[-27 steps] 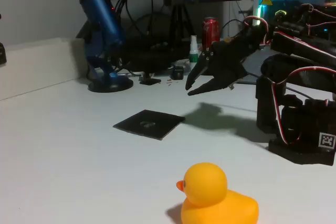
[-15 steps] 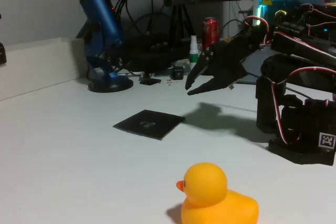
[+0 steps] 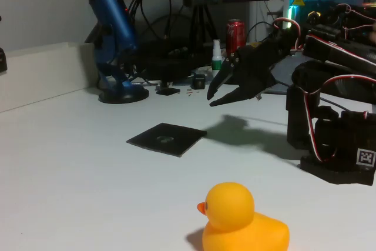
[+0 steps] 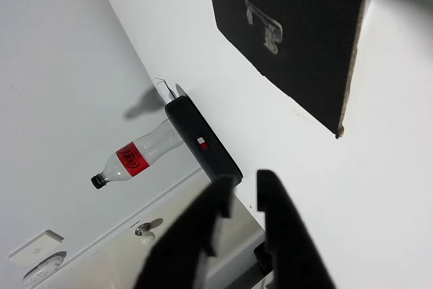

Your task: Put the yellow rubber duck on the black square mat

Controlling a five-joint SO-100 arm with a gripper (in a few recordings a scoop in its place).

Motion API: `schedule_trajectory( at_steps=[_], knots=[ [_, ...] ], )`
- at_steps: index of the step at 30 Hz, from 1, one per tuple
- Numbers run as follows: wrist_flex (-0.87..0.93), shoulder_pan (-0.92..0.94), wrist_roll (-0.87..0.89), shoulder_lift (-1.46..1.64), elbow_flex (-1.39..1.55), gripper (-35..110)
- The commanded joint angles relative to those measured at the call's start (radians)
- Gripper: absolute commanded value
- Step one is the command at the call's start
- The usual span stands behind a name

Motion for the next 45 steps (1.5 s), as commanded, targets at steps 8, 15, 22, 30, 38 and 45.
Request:
schedule_trajectory(
  at_steps=[8, 15, 22, 30, 38, 45],
  knots=[
    [0.012, 0.020, -0.002, 0.009, 0.015, 26],
    [0.005, 0.020, -0.003, 0.020, 0.002, 34],
    [0.000, 0.020, -0.005, -0.051, -0.158, 34],
    [0.000, 0.020, -0.005, -0.480, -0.491, 34],
    [0.000, 0.020, -0.011, -0.813, -0.792, 34],
    [0.009, 0.009, -0.011, -1.052, -1.003, 34]
  ],
)
